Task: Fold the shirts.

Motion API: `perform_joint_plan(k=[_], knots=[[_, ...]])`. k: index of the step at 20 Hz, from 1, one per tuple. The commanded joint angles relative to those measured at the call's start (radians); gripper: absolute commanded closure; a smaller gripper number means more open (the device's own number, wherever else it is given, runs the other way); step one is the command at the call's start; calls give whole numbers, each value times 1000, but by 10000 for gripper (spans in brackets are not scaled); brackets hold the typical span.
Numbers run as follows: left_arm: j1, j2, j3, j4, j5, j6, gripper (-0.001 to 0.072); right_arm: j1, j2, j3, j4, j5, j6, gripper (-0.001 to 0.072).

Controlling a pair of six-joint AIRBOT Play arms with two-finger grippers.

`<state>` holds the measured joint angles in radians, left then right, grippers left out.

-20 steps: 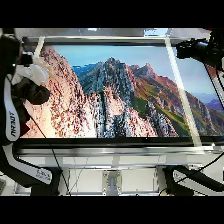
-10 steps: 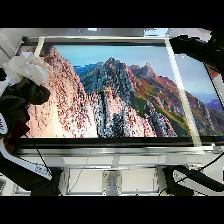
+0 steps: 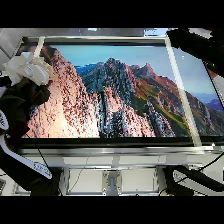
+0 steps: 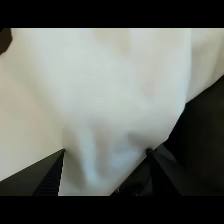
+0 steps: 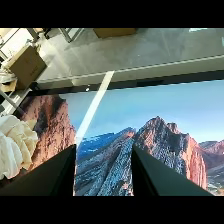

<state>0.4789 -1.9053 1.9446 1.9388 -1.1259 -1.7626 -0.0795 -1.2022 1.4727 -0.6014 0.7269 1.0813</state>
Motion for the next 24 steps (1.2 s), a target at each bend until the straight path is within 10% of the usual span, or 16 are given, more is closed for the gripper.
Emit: perform_joint_plan(k=[1, 3, 5, 6, 13, 19, 24], knots=[[2, -15, 0, -8, 23, 10, 100, 0, 0, 0, 19, 1, 0, 303], [2, -17, 0, -2, 50, 10, 158, 0, 0, 0, 19, 2, 0, 303], [2, -17, 0, 0, 85, 11, 618, 0, 0, 0, 19, 4, 0, 303], [1, -17, 0, -1, 100, 19, 696, 0, 0, 0, 21, 4, 0, 303], [-39, 48, 119, -213, 85, 77, 696, 0, 0, 0, 62, -26, 0, 304], [-237, 328, 134, -734, 181, 413, 696, -2, 28, 0, 87, -95, -2, 304], [-462, 512, 134, -1080, 92, 591, 697, -2, 109, 0, -270, -25, 0, 304]])
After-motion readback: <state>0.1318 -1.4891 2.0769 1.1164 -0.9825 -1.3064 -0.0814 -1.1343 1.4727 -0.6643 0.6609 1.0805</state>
